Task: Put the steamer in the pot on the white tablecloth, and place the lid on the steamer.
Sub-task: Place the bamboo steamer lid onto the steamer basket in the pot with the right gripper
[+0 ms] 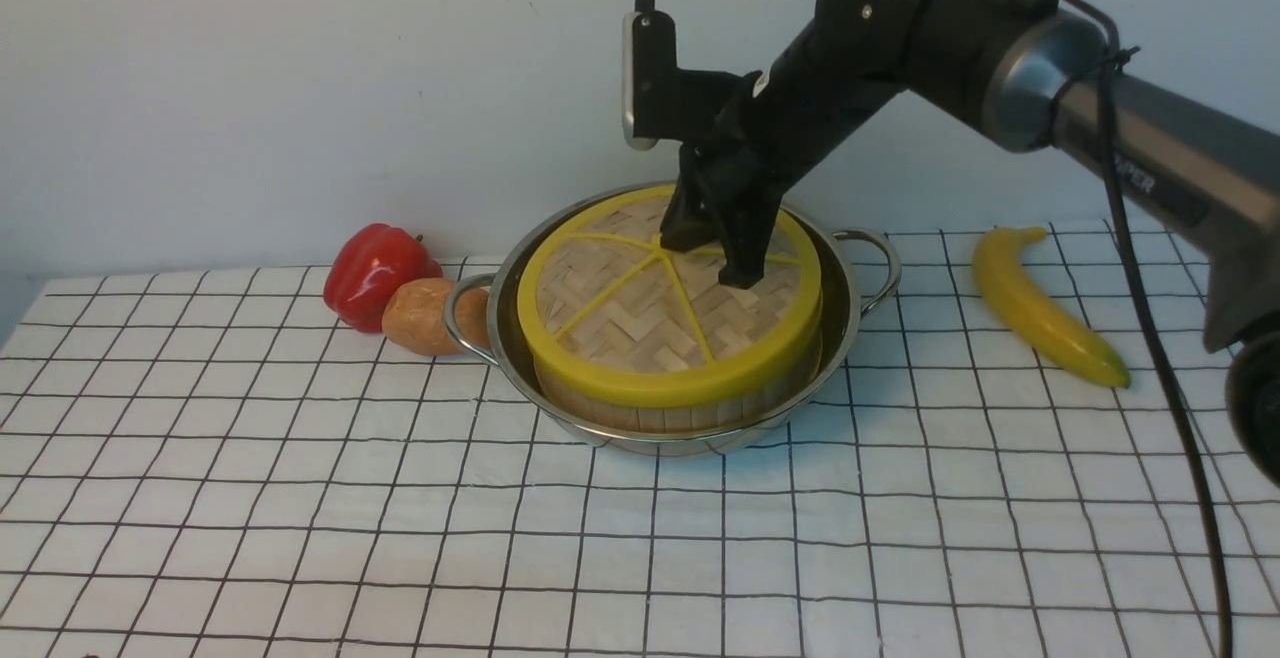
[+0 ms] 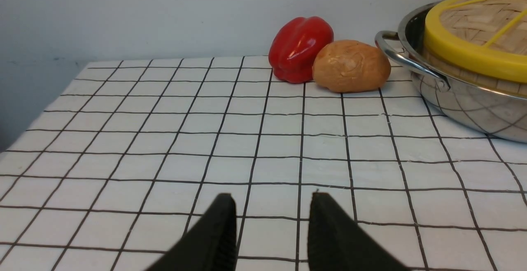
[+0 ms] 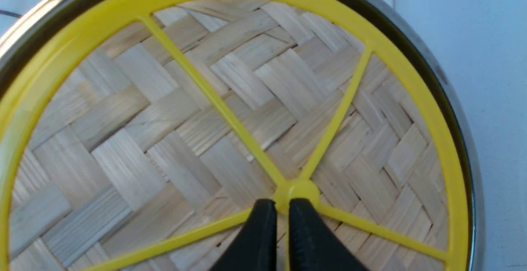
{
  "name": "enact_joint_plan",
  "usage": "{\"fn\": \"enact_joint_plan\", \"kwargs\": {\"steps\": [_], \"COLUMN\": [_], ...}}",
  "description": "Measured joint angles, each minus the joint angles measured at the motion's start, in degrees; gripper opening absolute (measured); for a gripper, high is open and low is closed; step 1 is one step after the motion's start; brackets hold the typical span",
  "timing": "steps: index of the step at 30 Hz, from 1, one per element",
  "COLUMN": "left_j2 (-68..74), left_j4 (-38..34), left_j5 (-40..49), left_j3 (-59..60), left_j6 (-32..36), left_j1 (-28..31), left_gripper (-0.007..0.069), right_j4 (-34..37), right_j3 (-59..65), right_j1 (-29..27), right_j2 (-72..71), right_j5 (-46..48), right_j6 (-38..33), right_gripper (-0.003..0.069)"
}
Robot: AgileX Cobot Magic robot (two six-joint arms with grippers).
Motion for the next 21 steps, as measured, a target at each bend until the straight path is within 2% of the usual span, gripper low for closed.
{"fn": "enact_joint_plan", "kwargs": {"steps": [7, 10, 21], "left_j2": [0.0, 0.0, 0.0], "left_j4": [0.0, 0.0, 0.0], "left_j5": [0.0, 0.0, 0.0], "left_j3": [0.0, 0.0, 0.0], "left_j6": [0.0, 0.0, 0.0], "left_j1": [0.0, 0.0, 0.0], "left_gripper": [0.0243, 0.0243, 0.0243], "right_j4": [0.4, 0.8, 0.9], "right_j3": [0.0, 0.0, 0.0], "right_j1": [0.0, 0.0, 0.0], "right_j2": [0.0, 0.0, 1.6], "right_j5": [-1.1, -2.0, -3.2], "right_j6": [0.0, 0.0, 0.4], "right_gripper": [0.0214, 0.0237, 0.0235]}}
